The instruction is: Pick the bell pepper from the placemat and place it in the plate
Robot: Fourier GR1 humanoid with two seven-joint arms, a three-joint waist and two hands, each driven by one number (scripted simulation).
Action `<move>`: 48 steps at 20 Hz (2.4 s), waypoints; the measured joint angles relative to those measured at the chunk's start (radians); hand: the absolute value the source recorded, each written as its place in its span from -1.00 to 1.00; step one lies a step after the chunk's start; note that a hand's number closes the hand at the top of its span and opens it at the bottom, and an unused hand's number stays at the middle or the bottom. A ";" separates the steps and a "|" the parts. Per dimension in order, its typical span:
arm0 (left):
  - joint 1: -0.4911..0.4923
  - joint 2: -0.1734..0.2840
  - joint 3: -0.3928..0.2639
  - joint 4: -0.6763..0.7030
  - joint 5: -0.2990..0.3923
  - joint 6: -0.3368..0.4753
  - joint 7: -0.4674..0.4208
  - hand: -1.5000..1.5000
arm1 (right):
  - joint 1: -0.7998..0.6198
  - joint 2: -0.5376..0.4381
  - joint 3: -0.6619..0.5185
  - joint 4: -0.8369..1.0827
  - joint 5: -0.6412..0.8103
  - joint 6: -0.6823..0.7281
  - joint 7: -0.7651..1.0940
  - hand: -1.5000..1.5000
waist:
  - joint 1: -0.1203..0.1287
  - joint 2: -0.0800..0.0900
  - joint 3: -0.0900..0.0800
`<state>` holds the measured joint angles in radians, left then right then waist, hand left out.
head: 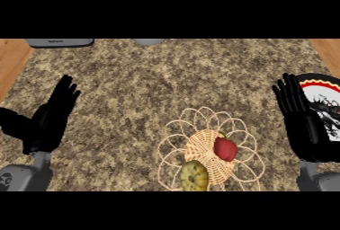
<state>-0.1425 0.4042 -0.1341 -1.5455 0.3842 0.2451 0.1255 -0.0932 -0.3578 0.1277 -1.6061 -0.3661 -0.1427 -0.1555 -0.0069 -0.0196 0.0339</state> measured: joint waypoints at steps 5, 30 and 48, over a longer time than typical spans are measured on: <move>0.057 -0.023 -0.044 0.058 -0.035 0.011 0.017 0.00 | -0.030 -0.087 -0.059 -0.100 0.105 -0.110 0.055 1.00 | -0.012 0.010 -0.026; 0.143 -0.110 -0.122 0.108 -0.069 -0.037 0.036 0.00 | 0.478 -0.283 0.068 -0.670 1.003 -0.236 0.679 -1.00 | 0.007 0.020 -0.039; 0.135 -0.160 -0.119 0.116 -0.115 -0.041 0.051 0.00 | 0.027 0.052 0.428 -0.437 1.378 0.181 1.214 -1.00 | 0.016 0.019 -0.033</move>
<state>-0.0074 0.2442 -0.2530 -1.4300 0.2688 0.2043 0.1769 -0.0658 -0.3057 0.5558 -2.0430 1.0117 0.0386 1.0582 0.0094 -0.0007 0.0007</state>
